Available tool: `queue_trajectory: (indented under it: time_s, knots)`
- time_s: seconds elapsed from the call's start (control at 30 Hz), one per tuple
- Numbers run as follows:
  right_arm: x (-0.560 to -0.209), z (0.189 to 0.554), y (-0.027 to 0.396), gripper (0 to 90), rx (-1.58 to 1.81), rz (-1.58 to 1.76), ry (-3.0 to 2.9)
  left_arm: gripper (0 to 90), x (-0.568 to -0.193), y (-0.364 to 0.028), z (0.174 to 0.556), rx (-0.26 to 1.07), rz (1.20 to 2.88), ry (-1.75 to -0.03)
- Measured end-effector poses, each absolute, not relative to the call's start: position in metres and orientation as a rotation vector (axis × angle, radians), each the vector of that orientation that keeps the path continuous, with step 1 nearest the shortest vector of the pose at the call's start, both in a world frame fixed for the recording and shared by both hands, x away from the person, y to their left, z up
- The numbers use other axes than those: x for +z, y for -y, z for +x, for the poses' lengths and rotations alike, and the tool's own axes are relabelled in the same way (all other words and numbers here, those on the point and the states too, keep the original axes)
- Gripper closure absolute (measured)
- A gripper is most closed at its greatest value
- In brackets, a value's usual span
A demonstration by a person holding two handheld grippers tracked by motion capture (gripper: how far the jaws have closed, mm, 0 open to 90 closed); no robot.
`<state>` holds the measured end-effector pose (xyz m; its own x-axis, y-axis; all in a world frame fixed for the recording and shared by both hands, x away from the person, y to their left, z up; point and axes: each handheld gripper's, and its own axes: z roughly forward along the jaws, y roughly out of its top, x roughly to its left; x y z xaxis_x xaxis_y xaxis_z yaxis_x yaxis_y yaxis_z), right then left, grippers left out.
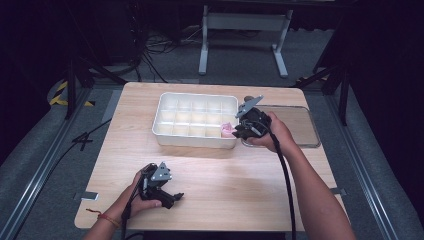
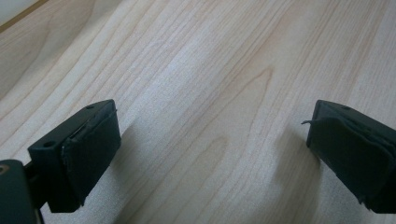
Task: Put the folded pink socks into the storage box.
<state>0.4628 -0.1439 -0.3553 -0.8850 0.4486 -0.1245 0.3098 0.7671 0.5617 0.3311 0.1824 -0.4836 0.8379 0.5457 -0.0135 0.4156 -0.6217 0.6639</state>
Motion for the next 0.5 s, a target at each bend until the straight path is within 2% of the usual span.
queue_trajectory:
  time_s: [0.5]
  knots:
    - [-0.352,0.436,0.168,62.2,0.806,0.578,-2.620,3.1,-0.484,-0.182,0.331,0.251,2.318,-0.705]
